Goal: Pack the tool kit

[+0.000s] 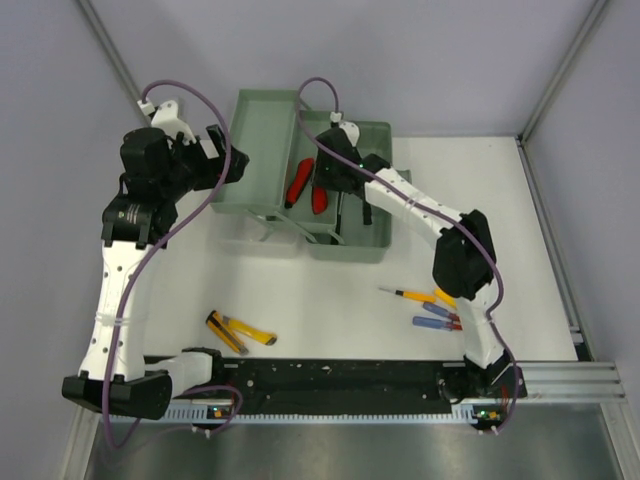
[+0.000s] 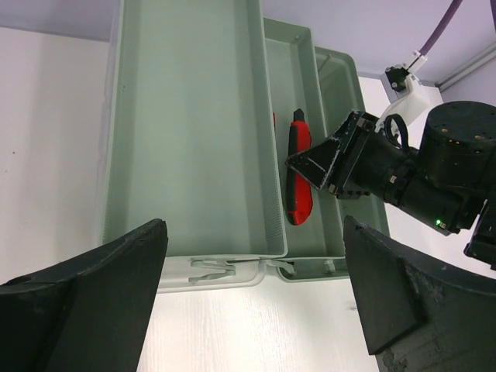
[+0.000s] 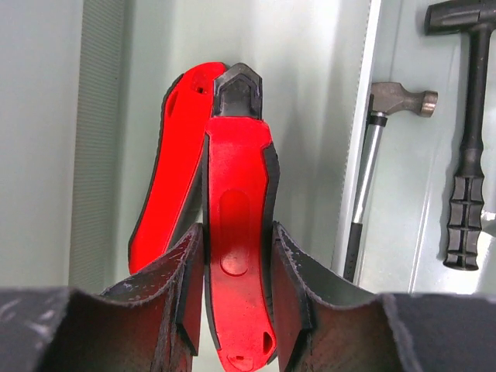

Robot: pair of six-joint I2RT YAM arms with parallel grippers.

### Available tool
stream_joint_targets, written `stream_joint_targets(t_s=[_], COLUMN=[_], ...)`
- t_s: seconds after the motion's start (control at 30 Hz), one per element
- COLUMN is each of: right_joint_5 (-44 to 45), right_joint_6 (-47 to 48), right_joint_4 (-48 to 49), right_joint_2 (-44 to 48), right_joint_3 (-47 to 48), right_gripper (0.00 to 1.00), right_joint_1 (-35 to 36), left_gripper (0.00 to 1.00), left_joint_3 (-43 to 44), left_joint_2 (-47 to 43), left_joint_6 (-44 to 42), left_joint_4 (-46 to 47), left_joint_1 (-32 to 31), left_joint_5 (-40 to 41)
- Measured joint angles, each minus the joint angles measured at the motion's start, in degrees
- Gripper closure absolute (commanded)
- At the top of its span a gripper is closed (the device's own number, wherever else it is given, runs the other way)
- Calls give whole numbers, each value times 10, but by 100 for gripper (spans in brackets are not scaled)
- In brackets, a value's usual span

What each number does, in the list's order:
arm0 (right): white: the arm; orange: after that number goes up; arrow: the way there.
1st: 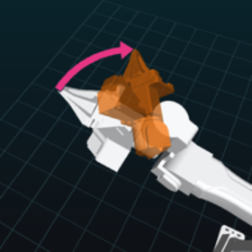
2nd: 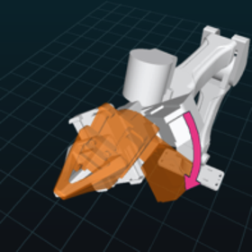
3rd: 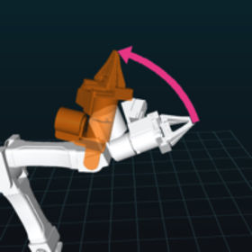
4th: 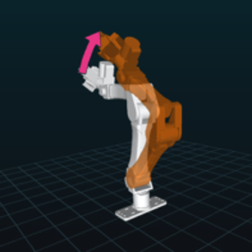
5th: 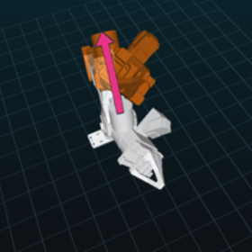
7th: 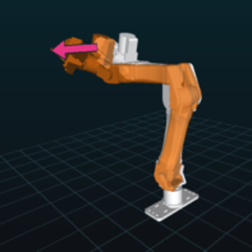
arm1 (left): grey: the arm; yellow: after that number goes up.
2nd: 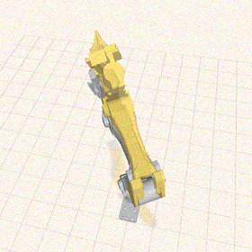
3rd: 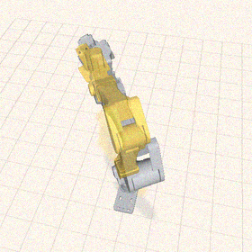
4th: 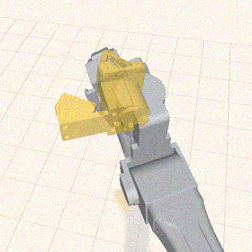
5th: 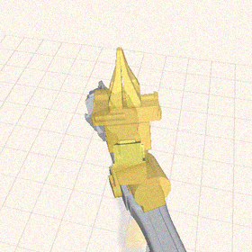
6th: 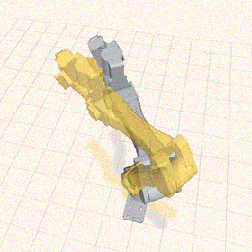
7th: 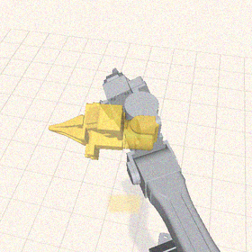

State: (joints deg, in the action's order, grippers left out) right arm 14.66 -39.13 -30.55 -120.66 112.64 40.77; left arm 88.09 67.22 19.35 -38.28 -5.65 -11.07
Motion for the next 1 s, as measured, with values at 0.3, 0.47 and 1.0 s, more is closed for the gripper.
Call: stream_joint_targets(t_s=[0.3,0.47,1.0], right_joint_5=[2,-2,-58], right_joint_6=[-9,12,18], right_joint_4=[-12,-43,-73], right_joint_2=[-38,-72,-99], right_joint_3=[39,94,146], right_gripper=[80,77,54], right_joint_1=[0,2,4], left_gripper=[2,2,2], left_joint_3=[-1,-2,-2], left_joint_2=[-1,-4,-6], left_joint_6=[0,0,0], left_joint_4=[0,0,-1], left_joint_1=[0,0,1], left_joint_5=[2,2,2])
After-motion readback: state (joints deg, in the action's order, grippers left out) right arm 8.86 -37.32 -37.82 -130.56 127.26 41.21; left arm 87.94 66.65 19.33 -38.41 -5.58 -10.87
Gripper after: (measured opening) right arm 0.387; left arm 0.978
